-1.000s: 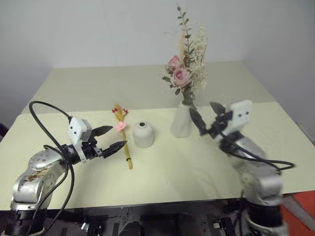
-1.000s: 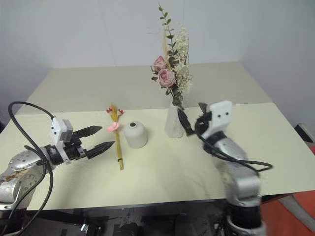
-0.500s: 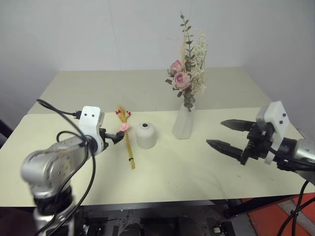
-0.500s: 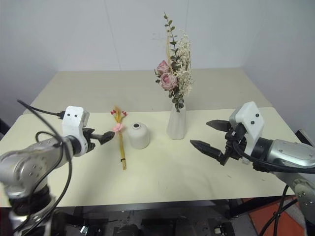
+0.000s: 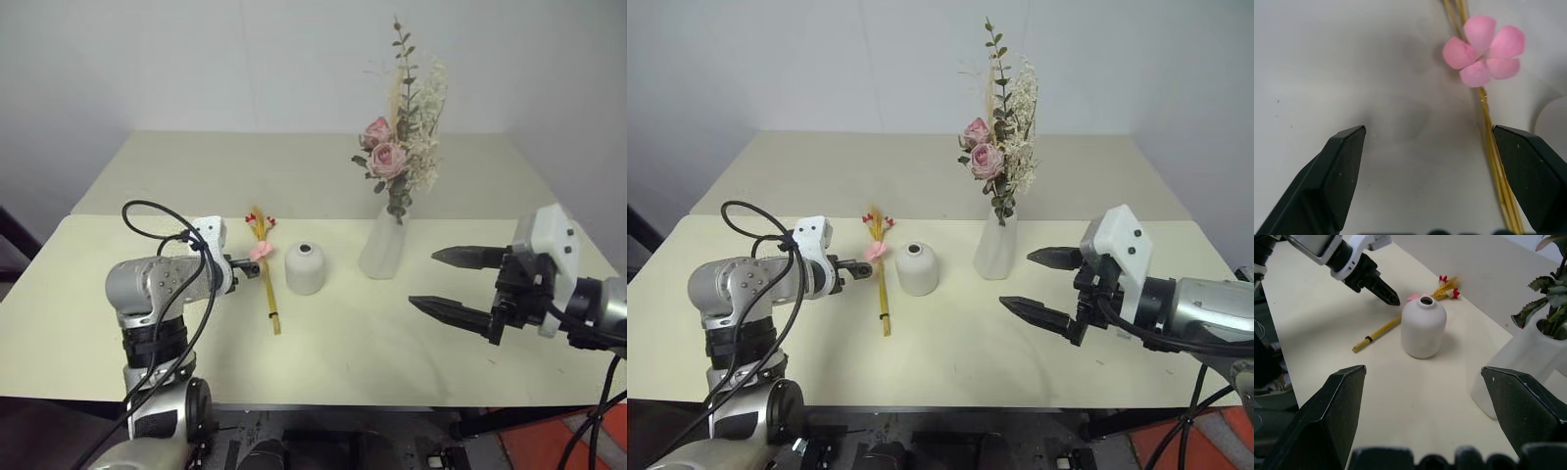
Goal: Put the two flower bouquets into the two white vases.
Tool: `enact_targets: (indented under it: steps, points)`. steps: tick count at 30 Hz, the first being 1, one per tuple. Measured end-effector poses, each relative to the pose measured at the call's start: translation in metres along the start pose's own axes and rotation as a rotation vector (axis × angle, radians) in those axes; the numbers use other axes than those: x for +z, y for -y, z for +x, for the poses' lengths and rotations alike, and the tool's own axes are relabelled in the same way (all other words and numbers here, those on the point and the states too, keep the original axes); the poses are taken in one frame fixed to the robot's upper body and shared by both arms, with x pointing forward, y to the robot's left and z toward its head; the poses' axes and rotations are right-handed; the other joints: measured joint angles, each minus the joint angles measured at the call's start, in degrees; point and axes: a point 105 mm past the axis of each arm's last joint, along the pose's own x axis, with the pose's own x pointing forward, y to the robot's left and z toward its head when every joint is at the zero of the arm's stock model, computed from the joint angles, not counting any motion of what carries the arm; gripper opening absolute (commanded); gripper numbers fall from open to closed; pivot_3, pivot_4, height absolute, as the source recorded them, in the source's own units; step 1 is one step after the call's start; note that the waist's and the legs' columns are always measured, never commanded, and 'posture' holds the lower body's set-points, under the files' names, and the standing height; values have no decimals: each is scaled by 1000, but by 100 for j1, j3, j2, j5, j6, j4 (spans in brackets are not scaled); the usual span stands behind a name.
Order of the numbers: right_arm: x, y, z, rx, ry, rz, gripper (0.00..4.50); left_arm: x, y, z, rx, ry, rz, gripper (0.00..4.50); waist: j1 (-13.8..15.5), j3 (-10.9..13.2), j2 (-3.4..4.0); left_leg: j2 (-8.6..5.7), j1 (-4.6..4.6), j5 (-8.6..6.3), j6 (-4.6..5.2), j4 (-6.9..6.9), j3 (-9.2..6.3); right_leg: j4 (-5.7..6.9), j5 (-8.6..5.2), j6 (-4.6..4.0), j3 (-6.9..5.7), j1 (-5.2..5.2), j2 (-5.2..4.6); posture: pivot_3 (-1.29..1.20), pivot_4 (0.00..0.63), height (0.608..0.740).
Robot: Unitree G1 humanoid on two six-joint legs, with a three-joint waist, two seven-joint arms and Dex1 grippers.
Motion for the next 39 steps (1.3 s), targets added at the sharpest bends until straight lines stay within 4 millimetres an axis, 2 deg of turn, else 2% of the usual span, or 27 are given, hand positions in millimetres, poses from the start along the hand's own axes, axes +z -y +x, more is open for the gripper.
enact_targets:
  steps: [5,7,10,14,15,19,30,39]
  points:
    - [-5,1,0,-28,-9,16,4468,14,22,10,-55,-21,32,4500,-4,0,-1,-2,-2,0,-1,2,0,-1,1,3,-2,1,-3,0,150,740]
    - [-7,2,-1,-42,-12,24,4468,13,29,15,-66,-45,53,4500,-24,1,-1,0,-2,0,0,1,0,-1,1,3,0,-1,-2,0,150,740]
    - [-10,3,-2,-66,-14,39,4468,5,28,24,-53,-106,57,4500,-43,1,-1,1,-1,0,-1,-1,0,2,1,3,-1,-3,0,0,150,740]
    - [-11,4,-2,-86,-4,49,4468,9,31,32,-40,-129,50,4500,-16,1,-1,-1,0,3,-4,5,0,3,2,10,-1,4,-2,0,150,740]
    - [-11,5,-2,-92,-3,48,4468,11,33,33,-38,-139,43,4500,-16,1,-1,-1,2,3,-4,5,0,3,-17,41,-1,6,-2,0,150,740]
    - [-10,7,-3,-112,5,48,4500,17,36,39,-25,-162,7,3626,-6,0,-1,-1,2,3,-4,4,0,3,-20,46,-1,5,-3,0,150,740]
    - [-11,8,-2,-151,26,63,4500,20,38,50,-20,-233,-89,36,4,0,-2,-9,2,2,-3,4,0,4,-18,49,-2,5,-11,0,150,740]
    - [-10,4,-3,-140,41,83,4500,27,19,48,50,-185,-105,11,-59,0,-3,-2,2,3,-4,1,-1,7,-16,48,0,-2,-6,0,150,740]
